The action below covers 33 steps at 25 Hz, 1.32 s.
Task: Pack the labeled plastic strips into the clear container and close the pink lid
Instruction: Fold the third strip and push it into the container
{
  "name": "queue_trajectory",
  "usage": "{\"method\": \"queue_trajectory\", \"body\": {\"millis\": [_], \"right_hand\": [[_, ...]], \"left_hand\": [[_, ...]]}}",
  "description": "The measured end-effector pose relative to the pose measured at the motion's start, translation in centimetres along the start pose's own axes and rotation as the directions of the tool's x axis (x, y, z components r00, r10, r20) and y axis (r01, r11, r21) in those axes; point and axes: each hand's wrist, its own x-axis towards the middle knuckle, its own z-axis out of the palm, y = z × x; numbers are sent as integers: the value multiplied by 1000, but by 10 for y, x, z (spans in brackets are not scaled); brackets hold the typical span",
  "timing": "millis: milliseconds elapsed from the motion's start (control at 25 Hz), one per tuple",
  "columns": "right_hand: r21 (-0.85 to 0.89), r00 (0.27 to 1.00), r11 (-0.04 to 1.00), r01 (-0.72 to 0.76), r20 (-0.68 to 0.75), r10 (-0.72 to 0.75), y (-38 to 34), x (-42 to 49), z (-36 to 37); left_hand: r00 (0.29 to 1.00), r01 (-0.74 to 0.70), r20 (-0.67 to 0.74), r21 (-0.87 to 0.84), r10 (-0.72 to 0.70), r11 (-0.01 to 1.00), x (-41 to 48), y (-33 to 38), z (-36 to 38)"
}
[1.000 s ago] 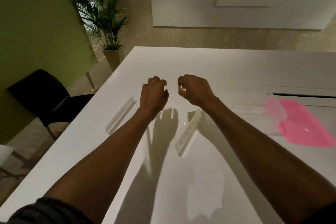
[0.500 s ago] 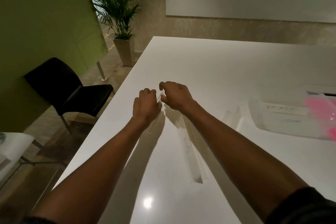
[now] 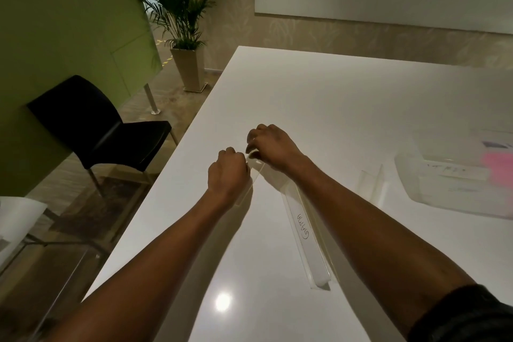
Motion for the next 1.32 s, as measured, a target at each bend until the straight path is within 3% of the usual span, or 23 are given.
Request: {"method": "queue_trajectory", "body": {"millis": [160, 280, 360, 520, 640, 760, 880, 960, 1040, 1120, 1200, 1320], "right_hand": [[-9, 992, 1000, 28, -122, -29, 11, -14, -5], [-63, 956, 998, 3, -291, -21, 21, -36, -13], [-80, 897, 997, -20, -441, -18, 30, -52, -18], [-148, 750, 987, -67, -660, -48, 42, -83, -30], [-148, 655, 981, -125, -755, -30, 46, -101, -40], [-144, 624, 977, -157, -781, -15, 47, -115, -50], [-86, 680, 989, -120, -733, 18, 54, -132, -59], [105, 684, 985, -134, -710, 168, 60, -145, -63], [435, 583, 888, -151, -686, 435, 62, -156, -68], [751, 504, 650, -119, -518, 691, 71, -167, -72], [911, 536, 387, -140, -259, 803, 83, -178, -74], [965, 593, 178, -192, -30, 804, 103, -202, -68]], "left_hand": [[997, -70, -41, -79, 67, 994, 1, -7, -6], [993, -115, -69, -261, 100, 959, 2, -11, -22], [996, -75, 10, -439, 88, 895, 4, -12, -36], [954, 100, 254, -772, 160, 628, 4, -12, -60], [897, 228, 343, -899, 277, 375, 4, -5, -63], [877, 350, 364, -931, 314, 104, 5, 8, -64], [892, 337, 335, -940, 303, 49, 8, 23, -66], [904, 318, 314, -948, 289, 36, 9, 33, -66], [916, 297, 292, -955, 276, 25, 9, 44, -67], [922, 267, 267, -963, 279, 39, 7, 60, -66], [923, 237, 243, -970, 299, 58, 5, 79, -62], [920, 211, 221, -975, 323, 66, 0, 112, -54]]}}
